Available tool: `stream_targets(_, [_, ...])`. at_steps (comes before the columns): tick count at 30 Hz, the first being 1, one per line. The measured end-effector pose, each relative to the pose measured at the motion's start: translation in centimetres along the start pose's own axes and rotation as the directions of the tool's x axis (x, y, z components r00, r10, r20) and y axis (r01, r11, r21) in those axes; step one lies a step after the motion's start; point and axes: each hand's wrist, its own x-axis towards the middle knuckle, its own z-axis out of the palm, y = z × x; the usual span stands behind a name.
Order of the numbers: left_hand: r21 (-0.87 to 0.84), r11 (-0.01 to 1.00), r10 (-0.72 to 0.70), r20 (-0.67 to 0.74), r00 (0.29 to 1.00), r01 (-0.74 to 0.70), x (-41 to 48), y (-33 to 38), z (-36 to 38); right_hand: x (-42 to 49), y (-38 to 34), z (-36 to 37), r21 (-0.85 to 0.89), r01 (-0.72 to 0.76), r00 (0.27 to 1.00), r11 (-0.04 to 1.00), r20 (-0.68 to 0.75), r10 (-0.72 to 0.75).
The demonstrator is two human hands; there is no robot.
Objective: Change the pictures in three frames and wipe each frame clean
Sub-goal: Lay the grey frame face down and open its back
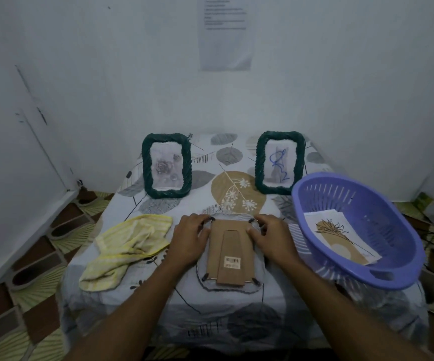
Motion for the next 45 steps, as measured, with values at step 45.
stream_targets(45, [-0.095,0.983,-0.162,-0.072,0.984,0.155,3.4,0.8,0.6,-0.4,0.8,-1.2,0.061,0.122,0.992,0.991,-0.051,-0.119])
